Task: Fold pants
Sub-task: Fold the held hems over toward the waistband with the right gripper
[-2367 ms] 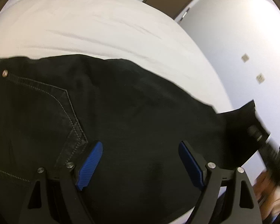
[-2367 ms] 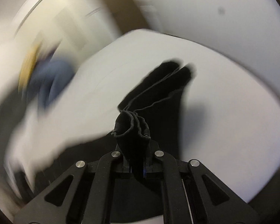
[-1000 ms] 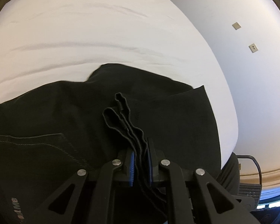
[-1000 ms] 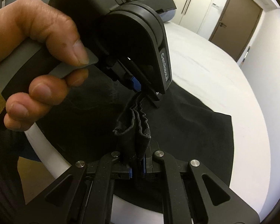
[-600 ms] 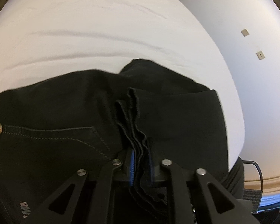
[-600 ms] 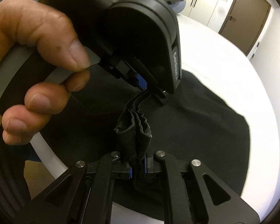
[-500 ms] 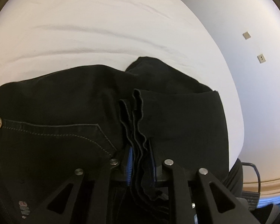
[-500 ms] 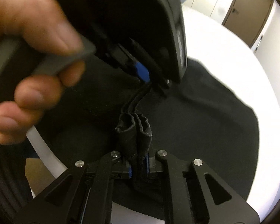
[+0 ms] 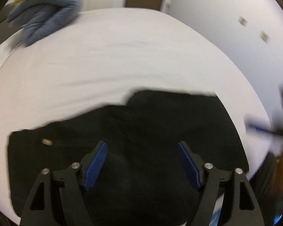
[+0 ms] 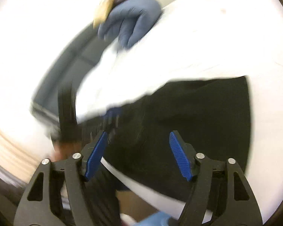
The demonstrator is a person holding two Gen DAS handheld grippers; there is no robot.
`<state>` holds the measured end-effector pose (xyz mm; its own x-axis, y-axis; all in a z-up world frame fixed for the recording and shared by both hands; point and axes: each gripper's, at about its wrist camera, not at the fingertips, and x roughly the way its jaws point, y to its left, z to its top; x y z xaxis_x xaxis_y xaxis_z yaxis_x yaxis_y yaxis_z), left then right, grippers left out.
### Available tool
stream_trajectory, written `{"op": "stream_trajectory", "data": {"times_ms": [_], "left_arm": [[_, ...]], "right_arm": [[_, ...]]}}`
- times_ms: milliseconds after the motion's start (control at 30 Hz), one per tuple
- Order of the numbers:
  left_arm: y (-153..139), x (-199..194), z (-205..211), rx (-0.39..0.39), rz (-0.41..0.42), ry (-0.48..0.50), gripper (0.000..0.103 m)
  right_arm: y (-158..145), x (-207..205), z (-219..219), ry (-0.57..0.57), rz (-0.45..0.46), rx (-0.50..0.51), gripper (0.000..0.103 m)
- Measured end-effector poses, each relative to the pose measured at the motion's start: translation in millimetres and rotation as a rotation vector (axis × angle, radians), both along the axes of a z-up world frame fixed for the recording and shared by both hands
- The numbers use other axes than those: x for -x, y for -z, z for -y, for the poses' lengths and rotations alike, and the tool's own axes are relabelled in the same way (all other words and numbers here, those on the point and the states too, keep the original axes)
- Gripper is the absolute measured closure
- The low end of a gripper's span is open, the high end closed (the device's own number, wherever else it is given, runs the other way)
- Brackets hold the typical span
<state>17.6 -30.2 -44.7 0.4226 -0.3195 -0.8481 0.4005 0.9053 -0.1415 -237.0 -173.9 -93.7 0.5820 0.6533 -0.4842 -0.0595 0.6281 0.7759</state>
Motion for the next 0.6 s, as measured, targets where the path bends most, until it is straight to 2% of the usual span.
{"op": "stream_trajectory", "data": {"times_ms": [67,133,167,233,267,300,333,367,433,533,600], "left_arm": [[21.6,7.5,12.1,-0.049,-0.040,0.026,0.025],[45.0,10.3,11.0,-0.082,-0.089,0.007,0.025],[50.1,15.2,12.3,-0.084,-0.077,0.001,0.024],[52.1,22.5,6.8,-0.068,-0.062,-0.008,0.022],[52.8,24.5,4.2,-0.060,-0.069,-0.012,0.022],[53.1,26.0,2.4,-0.056,-0.072,-0.009,0.021],[53.7,26.5,1.3,-0.057,-0.073,-0.004,0.021],[54.4,26.1,-0.4,-0.054,-0.075,-0.006,0.021],[54.6,26.0,-3.2,-0.043,-0.082,-0.017,0.021],[57.0,25.8,-5.3,-0.042,-0.075,-0.018,0.016],[57.0,29.9,-5.2,-0.047,-0.066,-0.016,0.015]], "right_arm": [[13.2,-19.8,41.2,0.039,-0.029,-0.070,0.043],[33.4,-42.4,75.2,0.045,-0.057,-0.131,0.044],[37.8,-47.8,80.9,0.052,-0.072,-0.120,0.044],[65.5,-64.8,91.9,0.025,-0.148,-0.131,0.044],[60.6,-76.0,95.0,0.025,-0.174,-0.133,0.044],[74.4,-77.4,98.7,0.022,-0.203,-0.128,0.050],[77.3,-77.6,108.7,0.022,-0.195,-0.124,0.054],[87.1,-72.6,100.9,0.028,-0.183,-0.125,0.058],[92.3,-60.1,92.2,0.020,-0.176,-0.161,0.058],[101.6,-19.0,64.4,-0.029,-0.167,-0.140,0.057],[97.9,12.8,38.9,-0.088,-0.191,-0.118,0.057]]}}
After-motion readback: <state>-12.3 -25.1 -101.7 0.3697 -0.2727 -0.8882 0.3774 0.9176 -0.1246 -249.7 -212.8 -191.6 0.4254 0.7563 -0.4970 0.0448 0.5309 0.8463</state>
